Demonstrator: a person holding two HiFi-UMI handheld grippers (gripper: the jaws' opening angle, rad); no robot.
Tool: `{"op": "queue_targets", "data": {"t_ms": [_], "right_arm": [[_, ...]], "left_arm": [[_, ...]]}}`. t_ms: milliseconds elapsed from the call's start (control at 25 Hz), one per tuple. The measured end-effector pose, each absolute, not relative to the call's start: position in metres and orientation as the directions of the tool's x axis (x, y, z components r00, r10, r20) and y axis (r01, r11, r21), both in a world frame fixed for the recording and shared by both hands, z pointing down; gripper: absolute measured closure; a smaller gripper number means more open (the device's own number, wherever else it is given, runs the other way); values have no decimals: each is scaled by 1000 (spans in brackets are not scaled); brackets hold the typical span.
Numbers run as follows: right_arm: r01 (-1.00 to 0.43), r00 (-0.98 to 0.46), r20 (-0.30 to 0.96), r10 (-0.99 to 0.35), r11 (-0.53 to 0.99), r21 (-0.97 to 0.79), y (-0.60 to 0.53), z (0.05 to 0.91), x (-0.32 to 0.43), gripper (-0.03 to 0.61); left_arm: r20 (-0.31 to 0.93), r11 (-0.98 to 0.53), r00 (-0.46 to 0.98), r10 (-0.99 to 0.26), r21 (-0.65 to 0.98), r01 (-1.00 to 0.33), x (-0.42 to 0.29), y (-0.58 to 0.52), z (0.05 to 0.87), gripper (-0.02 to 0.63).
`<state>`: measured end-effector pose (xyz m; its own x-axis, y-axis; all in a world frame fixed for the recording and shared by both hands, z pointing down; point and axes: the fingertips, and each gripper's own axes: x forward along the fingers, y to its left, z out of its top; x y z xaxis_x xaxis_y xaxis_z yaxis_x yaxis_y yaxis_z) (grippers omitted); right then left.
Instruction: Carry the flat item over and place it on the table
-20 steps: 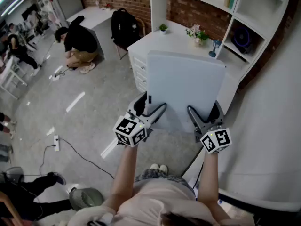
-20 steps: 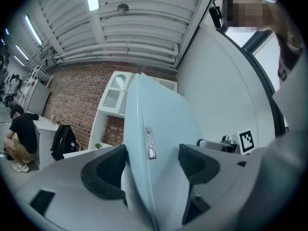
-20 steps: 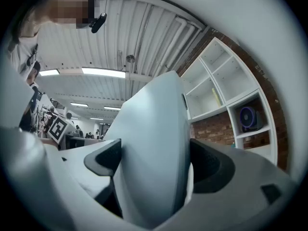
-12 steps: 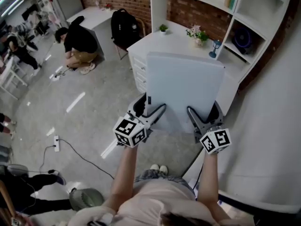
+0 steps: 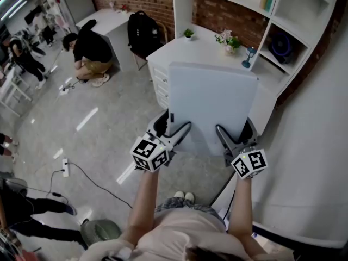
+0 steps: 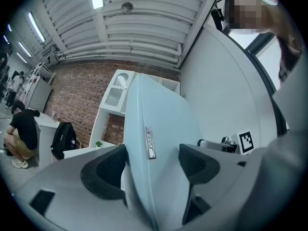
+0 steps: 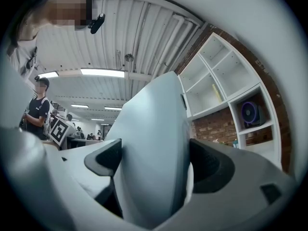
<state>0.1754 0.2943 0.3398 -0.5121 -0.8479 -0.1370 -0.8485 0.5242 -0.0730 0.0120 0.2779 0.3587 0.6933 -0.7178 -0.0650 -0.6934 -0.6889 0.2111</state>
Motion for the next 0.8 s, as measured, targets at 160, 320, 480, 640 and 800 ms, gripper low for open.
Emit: {"op": "queue_targets", "data": {"t_ms": [160,320,480,640,800], "right_arm": [[-842,-519,-137,-844,532,-90,286,343,172,124],[-842,-511,-131,-850,525,-122,275,351,168,124],[-844,-510,-127,-851,523,-118,266,355,162,124],[-848,-507,-133,-852,520,-103,254,357,158,126],[-843,-509,-146,-848,526,-113,240,359,157,137]], "left_arm": [[-61,-689,695,-717,213,-692,9,269,361,273],[-53,-690,697,-715,214,-692,3,259,364,272],[-49,-691,700,-713,223,-688,-3,249,371,272],[-52,-698,708,-705,229,-679,-6,234,377,273],[-56,-701,709,-703,224,-677,-7,219,379,272]]}}
